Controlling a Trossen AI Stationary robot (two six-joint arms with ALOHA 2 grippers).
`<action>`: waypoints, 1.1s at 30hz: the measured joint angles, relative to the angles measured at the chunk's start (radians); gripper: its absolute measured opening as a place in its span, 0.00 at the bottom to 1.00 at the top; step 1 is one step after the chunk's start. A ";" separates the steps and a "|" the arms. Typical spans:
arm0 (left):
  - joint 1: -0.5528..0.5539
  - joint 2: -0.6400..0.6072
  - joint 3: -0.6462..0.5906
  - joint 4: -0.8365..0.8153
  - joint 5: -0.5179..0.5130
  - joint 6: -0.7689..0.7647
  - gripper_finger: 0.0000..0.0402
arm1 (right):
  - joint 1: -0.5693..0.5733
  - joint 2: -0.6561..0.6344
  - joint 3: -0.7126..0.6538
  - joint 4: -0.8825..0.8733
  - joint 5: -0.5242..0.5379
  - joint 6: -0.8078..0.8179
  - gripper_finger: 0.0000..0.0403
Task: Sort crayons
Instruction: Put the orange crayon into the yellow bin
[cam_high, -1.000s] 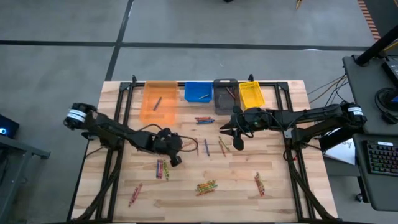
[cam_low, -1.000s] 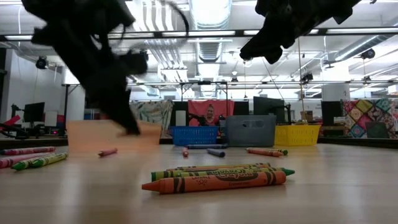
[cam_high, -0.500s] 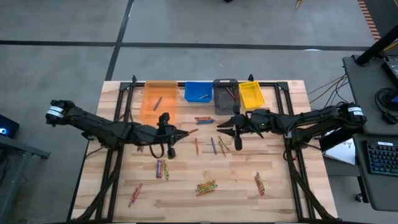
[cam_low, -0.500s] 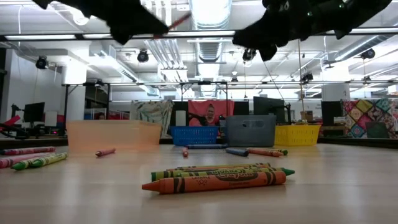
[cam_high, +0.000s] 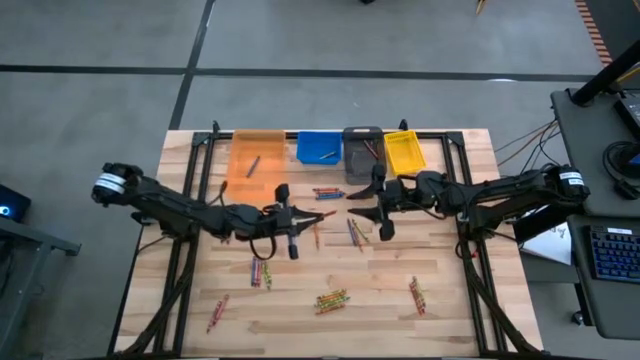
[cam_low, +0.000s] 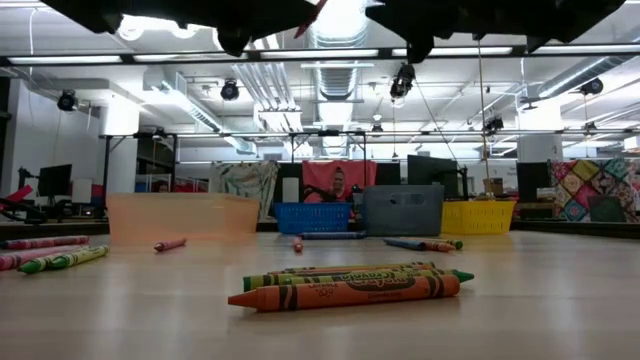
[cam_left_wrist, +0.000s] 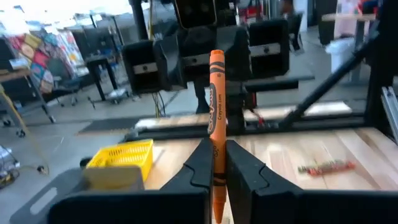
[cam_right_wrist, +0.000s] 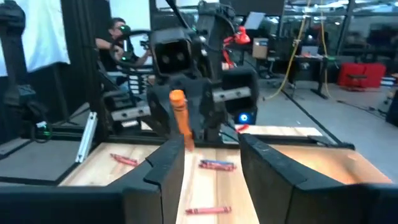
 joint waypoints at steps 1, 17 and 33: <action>0.005 0.017 0.000 0.034 0.000 0.005 0.00 | 0.001 0.000 0.005 0.000 -0.002 -0.002 0.37; 0.039 0.244 0.002 0.491 0.001 0.038 0.00 | 0.006 0.000 0.052 -0.005 -0.020 -0.037 0.37; 0.111 0.317 0.093 0.520 0.165 -0.003 0.00 | 0.006 0.001 0.061 0.015 -0.016 -0.048 0.35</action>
